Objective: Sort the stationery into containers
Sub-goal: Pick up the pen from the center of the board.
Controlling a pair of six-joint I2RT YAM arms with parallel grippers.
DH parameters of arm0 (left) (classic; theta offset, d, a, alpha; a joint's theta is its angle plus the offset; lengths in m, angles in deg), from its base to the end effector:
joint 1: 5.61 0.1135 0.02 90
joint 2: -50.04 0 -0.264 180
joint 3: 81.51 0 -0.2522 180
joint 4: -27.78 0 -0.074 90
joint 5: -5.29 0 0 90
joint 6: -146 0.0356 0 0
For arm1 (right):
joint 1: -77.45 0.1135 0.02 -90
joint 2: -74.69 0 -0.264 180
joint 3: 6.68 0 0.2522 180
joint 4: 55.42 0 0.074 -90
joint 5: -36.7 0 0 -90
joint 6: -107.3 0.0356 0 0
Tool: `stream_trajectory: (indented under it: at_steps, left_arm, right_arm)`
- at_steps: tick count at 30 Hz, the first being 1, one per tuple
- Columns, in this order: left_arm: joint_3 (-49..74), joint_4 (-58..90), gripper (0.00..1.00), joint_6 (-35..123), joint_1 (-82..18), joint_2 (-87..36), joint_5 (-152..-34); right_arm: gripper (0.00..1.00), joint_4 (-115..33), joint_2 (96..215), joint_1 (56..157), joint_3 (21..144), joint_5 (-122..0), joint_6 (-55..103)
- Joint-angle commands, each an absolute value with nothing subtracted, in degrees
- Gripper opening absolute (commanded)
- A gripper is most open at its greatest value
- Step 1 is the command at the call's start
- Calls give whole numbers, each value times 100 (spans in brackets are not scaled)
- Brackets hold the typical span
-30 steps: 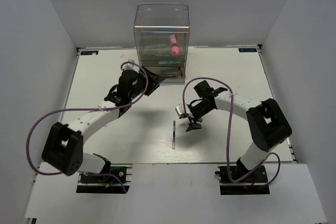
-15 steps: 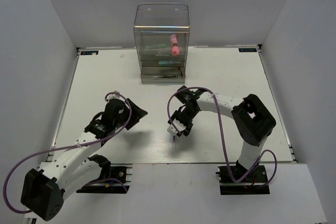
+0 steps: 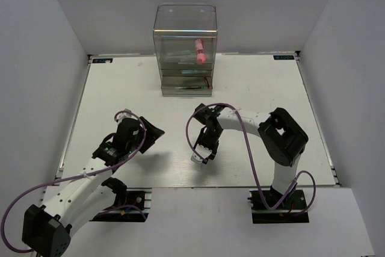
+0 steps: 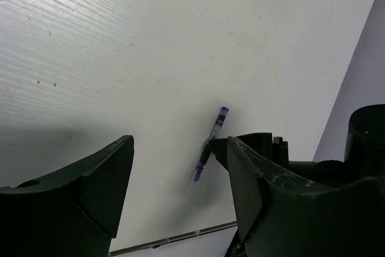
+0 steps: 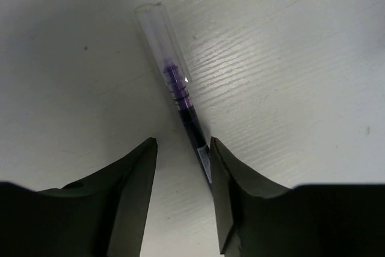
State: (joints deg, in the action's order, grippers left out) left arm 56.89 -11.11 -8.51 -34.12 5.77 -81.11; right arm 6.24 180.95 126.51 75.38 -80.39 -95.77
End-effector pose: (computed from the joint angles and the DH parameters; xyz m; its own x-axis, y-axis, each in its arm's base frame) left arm 0.1459 -0.0767 0.2134 -0.6436 -0.6756 -0.3596 -0.3390 0.6729 -0.6575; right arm 0.2050 0.2611 0.1581 0.8947 -0.2186 -0.3896 -0.3293 -0.9120 -0.2444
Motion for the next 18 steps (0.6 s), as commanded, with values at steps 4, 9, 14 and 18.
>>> stream_trajectory:
  at_steps: [4,9,14,18]
  left_arm:
    - [5748,-1182,73,-860,-3391,644,-8014]
    - [5923,-1129,73,-912,-3391,644,-8075]
    - [5977,-1006,73,-965,-3391,644,-8128]
    - [5977,-1068,73,-965,-3391,644,-8128]
  right_arm:
    - [38,1256,18649,12869,7590,-7370,-10057]
    - [28,1379,18658,12860,7424,-7246,-9732]
    - [12,1224,18631,12826,7423,-7334,-9012]
    - [0,494,18640,12747,7748,-7518,-6696]
